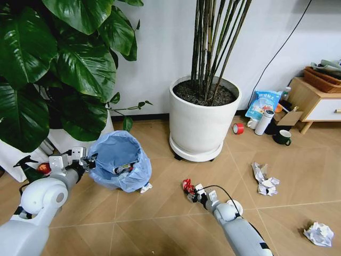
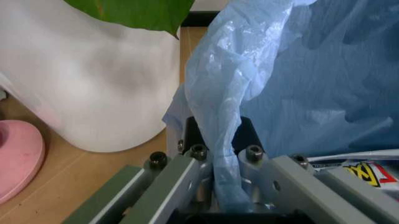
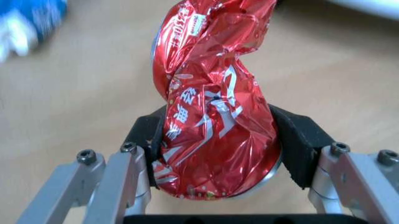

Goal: Pick up the trash bin and place the garbage on the floor into it.

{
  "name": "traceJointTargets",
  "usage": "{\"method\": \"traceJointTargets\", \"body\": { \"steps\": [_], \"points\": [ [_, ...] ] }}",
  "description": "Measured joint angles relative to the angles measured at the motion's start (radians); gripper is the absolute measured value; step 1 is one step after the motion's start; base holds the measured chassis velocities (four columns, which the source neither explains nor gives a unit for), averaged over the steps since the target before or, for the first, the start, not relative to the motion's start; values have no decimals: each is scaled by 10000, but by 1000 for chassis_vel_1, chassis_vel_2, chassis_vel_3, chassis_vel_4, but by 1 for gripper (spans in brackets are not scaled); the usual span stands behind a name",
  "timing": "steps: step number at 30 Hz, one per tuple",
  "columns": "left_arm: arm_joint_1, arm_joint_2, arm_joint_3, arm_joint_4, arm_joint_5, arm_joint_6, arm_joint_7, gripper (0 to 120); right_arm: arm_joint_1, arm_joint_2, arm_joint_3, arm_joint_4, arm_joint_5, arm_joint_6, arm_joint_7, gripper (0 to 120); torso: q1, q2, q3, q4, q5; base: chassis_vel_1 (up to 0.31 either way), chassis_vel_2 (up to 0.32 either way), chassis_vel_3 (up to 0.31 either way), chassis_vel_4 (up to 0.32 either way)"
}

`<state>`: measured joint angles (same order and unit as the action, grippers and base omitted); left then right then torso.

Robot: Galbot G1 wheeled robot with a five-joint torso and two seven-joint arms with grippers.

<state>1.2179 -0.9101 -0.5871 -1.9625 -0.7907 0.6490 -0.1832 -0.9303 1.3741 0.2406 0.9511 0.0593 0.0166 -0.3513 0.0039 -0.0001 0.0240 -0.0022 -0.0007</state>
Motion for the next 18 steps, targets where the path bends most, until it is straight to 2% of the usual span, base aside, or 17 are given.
{"method": "traceJointTargets", "body": {
  "steps": [2,3,6,7,10,12,15,16,18],
  "points": [
    [-6,-2,48,-1,6,2,-57,0,-129,-214,-38,916,487,-342,190,51,0,0,0,-1,0,0,0,0,0],
    [-6,-2,48,-1,6,2,-57,0,-129,-214,-38,916,487,-342,190,51,0,0,0,-1,0,0,0,0,0],
    [-29,1,172,-4,32,31,-84,0,-270,-726,-238,3026,1441,-939,377,51,0,1,-1,0,0,0,0,0,0],
    [-29,1,172,-4,32,31,-84,0,-270,-726,-238,3026,1441,-939,377,51,0,1,-1,0,0,0,0,0,0],
    [-36,-11,280,-33,62,68,-103,0,-314,-1173,-414,4528,2212,-1379,599,51,0,0,-1,0,1,0,0,0,0],
    [-37,-15,305,-48,64,76,-111,0,-319,-1296,-452,4828,2390,-1467,631,51,0,0,-1,0,1,0,0,0,0],
    [-38,-8,419,-81,73,143,-193,0,-309,-1981,-679,6395,3329,-2018,769,51,-1,0,-1,-2,1,0,0,0,0],
    [-38,-8,419,-81,73,143,-193,0,-309,-1981,-679,6395,3329,-2018,769,51,-1,0,-1,-2,1,0,0,0,0],
    [-55,15,499,-81,80,190,-221,0,-159,-2376,-912,7219,3817,-2270,859,51,0,0,0,-3,0,0,0,0,0]
  ]
}}
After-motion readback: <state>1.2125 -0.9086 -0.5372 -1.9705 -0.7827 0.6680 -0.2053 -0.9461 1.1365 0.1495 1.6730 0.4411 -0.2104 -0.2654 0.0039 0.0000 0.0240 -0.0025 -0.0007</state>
